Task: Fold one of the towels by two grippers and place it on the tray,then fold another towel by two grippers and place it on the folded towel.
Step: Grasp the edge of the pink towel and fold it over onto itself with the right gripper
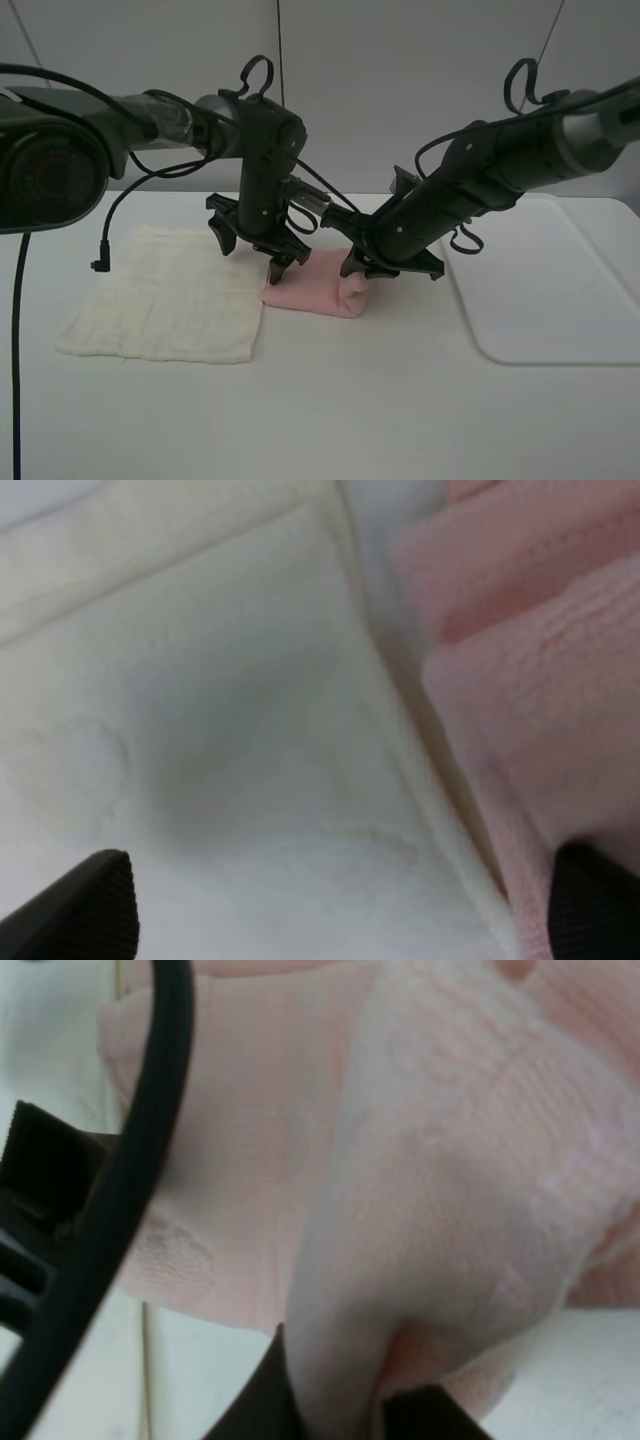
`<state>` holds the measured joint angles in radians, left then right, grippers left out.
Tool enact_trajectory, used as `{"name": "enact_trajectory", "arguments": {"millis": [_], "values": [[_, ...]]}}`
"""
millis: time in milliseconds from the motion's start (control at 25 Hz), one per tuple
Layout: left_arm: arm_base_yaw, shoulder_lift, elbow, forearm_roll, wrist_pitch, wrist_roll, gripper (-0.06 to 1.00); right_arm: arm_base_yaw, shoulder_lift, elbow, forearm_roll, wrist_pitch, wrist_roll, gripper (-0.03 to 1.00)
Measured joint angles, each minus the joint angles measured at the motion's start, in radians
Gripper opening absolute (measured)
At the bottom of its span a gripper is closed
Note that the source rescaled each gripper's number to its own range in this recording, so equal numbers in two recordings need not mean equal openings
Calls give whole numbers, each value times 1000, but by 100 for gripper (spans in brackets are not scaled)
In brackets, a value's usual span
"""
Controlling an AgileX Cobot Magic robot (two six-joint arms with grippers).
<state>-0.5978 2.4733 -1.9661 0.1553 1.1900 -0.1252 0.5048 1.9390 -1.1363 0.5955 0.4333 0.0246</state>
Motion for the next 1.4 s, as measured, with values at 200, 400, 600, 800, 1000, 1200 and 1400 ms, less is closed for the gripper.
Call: {"name": "enact_trajectory", "arguments": {"millis": [200, 400, 600, 800, 1000, 1200, 1400], "values": [[1, 1, -1, -42, -7, 21, 100, 1, 0, 0, 0, 0, -2, 2], [1, 1, -1, -51, -8, 25, 100, 22, 0, 0, 1, -21, -2, 2], [1, 1, -1, -64, -8, 25, 100, 31, 3, 0, 6, -37, -2, 2], [1, 2, -1, -72, -8, 26, 100, 34, 38, 0, 24, -43, -2, 2], [1, 2, -1, -77, -8, 26, 100, 34, 65, -7, 34, -52, -2, 2], [1, 2, -1, -81, -8, 26, 100, 41, 81, -46, 35, -45, -2, 2], [2, 2, -1, -83, -8, 26, 100, 74, 82, -58, 34, -67, -2, 2]]}}
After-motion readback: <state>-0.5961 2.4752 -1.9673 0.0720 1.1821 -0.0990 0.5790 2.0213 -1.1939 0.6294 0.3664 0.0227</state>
